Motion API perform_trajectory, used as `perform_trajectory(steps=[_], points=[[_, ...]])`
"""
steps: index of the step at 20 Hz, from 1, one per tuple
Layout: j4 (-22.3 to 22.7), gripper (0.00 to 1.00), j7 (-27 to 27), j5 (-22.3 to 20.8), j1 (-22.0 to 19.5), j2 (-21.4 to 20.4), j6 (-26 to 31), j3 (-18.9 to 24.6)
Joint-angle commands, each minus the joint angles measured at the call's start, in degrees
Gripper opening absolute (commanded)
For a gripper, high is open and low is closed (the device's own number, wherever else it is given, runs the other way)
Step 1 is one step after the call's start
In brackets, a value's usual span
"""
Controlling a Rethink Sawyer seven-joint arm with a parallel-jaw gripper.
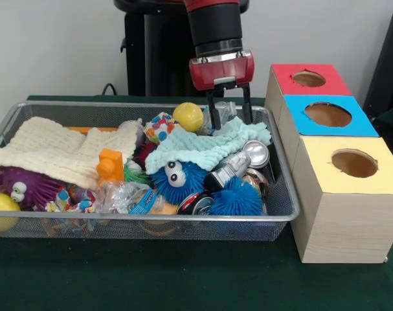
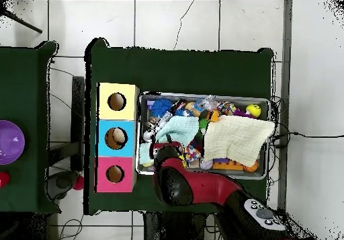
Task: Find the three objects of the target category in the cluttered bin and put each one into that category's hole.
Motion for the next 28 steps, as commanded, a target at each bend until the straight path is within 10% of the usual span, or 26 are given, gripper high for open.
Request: perform_trajectory(steps=[1, 7, 15, 28], points=[[-2.68, 1.0, 7.0, -3.51, 0.93, -1.01, -3.38, -4.39], [-8.13, 1.0, -0.93, -6.35, 10.16, 1.84, -5.93, -17.74], [-9.46, 1.0, 4.52, -6.12, 12.46, 6.28, -12.72, -22.05], [-7.1, 1.0, 13.34, -4.62, 8.03, 7.87, -21.81, -17.4]])
